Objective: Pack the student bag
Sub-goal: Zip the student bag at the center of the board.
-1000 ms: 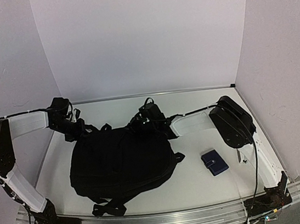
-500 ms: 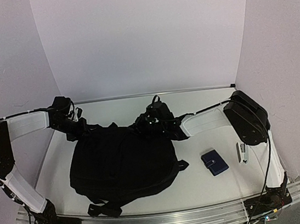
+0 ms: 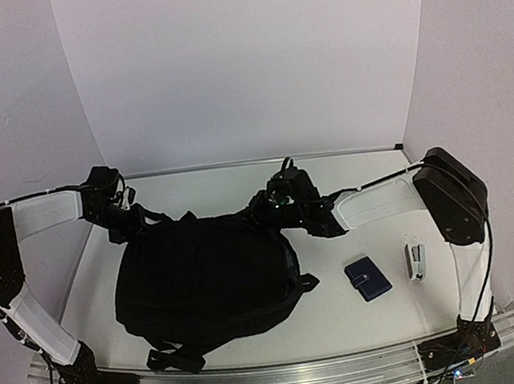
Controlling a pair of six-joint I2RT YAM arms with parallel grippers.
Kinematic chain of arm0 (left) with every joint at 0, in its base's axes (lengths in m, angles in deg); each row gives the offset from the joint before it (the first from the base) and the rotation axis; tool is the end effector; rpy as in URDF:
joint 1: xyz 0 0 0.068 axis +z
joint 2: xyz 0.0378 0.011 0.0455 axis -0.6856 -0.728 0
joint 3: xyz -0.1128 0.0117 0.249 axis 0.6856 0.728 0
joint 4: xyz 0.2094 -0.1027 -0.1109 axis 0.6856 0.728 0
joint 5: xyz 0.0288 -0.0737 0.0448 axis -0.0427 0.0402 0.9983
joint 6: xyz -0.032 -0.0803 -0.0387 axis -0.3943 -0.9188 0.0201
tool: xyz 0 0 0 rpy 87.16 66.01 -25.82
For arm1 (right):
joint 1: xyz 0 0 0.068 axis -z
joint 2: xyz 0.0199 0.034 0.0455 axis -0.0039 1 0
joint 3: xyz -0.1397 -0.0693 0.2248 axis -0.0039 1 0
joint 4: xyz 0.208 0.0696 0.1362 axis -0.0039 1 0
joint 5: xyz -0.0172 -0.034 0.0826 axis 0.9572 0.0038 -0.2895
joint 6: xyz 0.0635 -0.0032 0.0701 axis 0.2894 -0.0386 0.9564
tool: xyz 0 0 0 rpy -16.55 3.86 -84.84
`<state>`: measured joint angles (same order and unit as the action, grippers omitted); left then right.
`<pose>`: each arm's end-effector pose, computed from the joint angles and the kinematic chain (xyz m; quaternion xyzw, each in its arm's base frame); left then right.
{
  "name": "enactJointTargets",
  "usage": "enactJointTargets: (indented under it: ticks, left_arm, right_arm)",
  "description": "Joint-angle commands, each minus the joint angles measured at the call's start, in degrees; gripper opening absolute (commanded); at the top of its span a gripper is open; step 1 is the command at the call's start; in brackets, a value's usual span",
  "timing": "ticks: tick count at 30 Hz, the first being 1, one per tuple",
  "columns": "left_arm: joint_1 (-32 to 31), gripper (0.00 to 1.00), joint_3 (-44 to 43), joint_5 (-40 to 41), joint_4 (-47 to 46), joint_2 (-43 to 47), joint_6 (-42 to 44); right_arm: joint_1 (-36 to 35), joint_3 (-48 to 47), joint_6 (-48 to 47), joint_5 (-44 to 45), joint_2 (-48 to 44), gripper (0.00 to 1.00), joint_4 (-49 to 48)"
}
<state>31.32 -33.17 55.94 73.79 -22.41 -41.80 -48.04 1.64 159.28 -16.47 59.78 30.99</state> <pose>0.3387 -0.0929 0.1751 -0.0437 0.9575 -0.1862 0.2157 0.3247 0.3955 0.1782 0.1183 0.8035 0.5537 0.1838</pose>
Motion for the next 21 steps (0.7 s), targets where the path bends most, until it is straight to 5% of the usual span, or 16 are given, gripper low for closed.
enactJointTargets:
  ticks: [1,8,21]
  left_arm:
    - [1.68,0.00,-0.97,7.73,0.96,2.38,0.74]
    - [1.63,0.00,-0.54,3.60,-0.61,3.44,2.42]
    - [2.24,0.00,-1.68,9.00,1.73,2.94,0.89]
  right_arm:
    - [0.97,2.61,0.09,1.97,-6.59,0.00,-2.63]
    - [1.10,2.02,-1.12,0.47,-5.52,0.00,-2.79]
    - [1.08,9.59,-1.20,-0.56,-10.87,0.00,-2.77]
